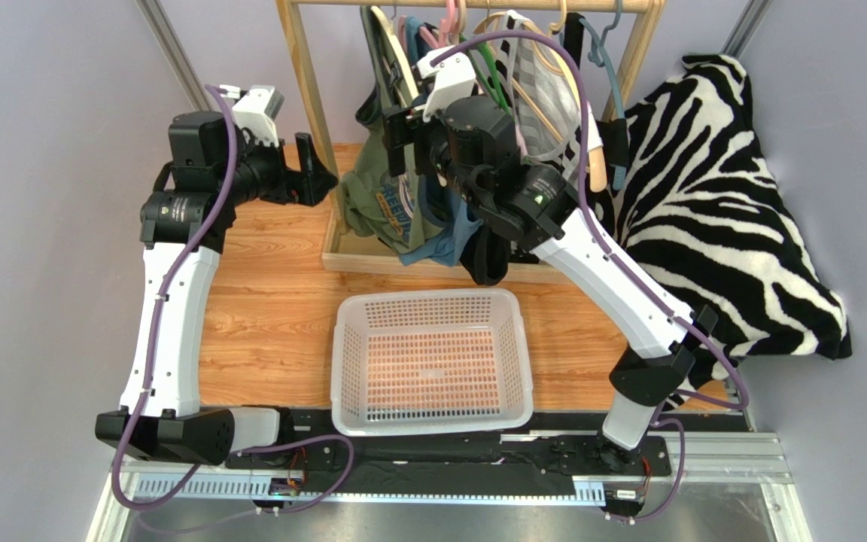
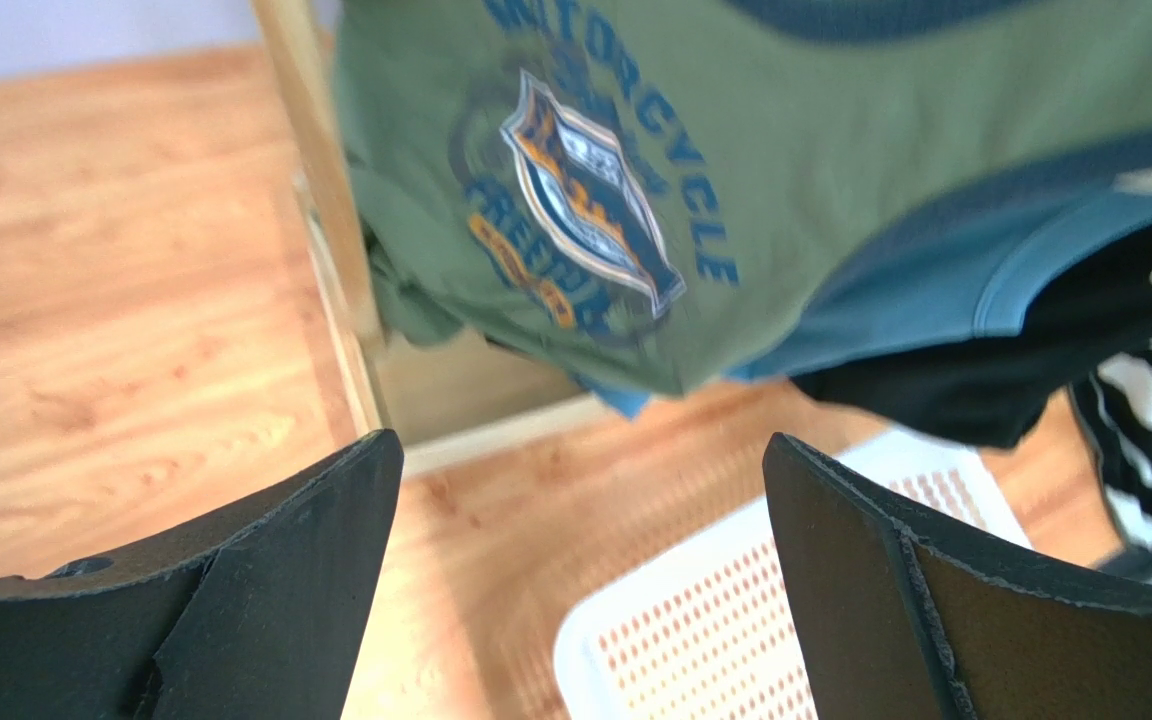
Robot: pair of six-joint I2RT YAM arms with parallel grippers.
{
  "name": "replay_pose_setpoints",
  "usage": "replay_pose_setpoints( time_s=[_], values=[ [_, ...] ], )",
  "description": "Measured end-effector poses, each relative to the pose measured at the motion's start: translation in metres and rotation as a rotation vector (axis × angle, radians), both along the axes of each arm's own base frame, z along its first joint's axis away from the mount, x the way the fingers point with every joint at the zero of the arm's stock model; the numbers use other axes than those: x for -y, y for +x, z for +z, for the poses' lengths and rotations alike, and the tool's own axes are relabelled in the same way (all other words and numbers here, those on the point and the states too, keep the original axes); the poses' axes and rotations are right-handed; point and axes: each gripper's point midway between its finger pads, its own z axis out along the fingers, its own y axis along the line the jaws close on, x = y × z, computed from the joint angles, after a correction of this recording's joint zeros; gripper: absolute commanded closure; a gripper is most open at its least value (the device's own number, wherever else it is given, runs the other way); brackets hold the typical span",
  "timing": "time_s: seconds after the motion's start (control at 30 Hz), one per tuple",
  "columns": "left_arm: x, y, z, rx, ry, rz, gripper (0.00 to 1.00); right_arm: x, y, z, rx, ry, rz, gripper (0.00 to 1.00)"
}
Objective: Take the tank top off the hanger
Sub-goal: Pick up the hanger from the clothesline.
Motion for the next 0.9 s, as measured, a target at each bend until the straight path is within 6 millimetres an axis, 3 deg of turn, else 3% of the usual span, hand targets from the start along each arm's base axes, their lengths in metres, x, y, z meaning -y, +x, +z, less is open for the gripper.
replay_pose_setpoints(
  time_s=[0.13, 0.33, 0.7, 0.8, 0.83, 0.9],
  values=[
    [0.004, -0.010, -0.012, -0.023, 0.000, -0.039, 0.01, 0.011, 0.014, 0.007, 0.005, 0.022, -0.015, 0.17],
    [0.007, -0.025, -0.005, 0.010, -0.003, -0.068, 0.01, 0.008, 0.019, 0.019, 0.018, 0.063, 0.006, 0.23],
    [0.010, -0.039, 0.002, 0.042, -0.006, -0.095, 0.01, -0.015, 0.039, -0.028, -0.060, 0.004, 0.018, 0.42],
    [0.010, -0.043, 0.004, 0.051, -0.006, -0.097, 0.01, -0.015, 0.039, -0.033, -0.074, -0.004, 0.016, 0.63],
    [0.010, -0.045, 0.004, 0.054, -0.007, -0.098, 0.01, -0.015, 0.039, -0.032, -0.074, -0.004, 0.016, 0.78],
    [0.010, -0.047, 0.004, 0.057, -0.007, -0.099, 0.01, -0.015, 0.039, -0.033, -0.073, -0.006, 0.017, 0.91]
  ],
)
